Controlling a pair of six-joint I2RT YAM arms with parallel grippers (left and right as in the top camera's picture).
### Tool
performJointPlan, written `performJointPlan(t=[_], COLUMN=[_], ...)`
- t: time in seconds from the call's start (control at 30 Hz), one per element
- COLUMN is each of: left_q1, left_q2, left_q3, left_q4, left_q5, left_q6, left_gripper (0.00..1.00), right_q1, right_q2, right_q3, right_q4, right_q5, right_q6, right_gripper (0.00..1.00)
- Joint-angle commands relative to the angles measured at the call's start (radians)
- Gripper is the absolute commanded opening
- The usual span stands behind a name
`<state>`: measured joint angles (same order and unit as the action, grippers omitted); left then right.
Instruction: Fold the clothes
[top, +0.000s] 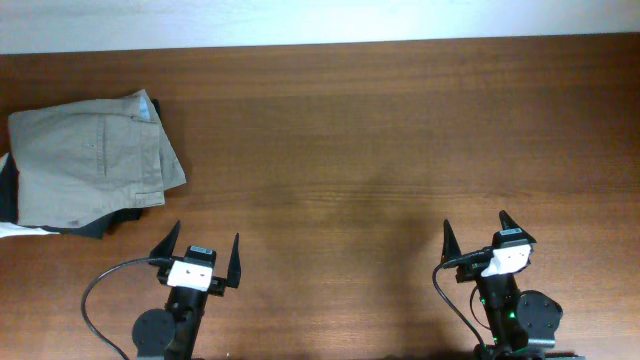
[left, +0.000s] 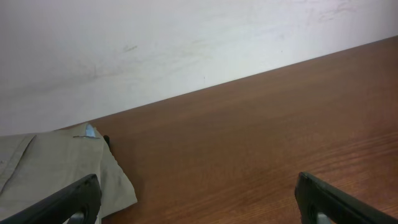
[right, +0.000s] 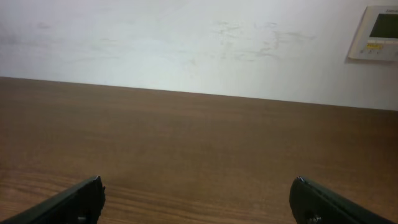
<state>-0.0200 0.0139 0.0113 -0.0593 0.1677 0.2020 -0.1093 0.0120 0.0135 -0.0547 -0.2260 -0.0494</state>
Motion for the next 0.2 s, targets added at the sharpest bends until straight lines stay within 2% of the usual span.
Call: performJointPlan(t=[0.0,0.17], left_q1=[0.003,0.003], left_q2=[0.0,0.0], left_q3=[-0.002,-0.002], left_q4=[-0.008,-0.008], left_q5=[-0.004,-0.004], left_q6=[0.012,0.012], left_gripper=[0.99,0.99], right_q1=[0.004,0.004], right_q2=[-0.006,-0.006], right_q3=[-0.008,-0.008], right_q4=[0.0,0.0], right_q5=[-0.005,-0.005], right_q6=[0.001,0.002], right_gripper=[0.99,0.99])
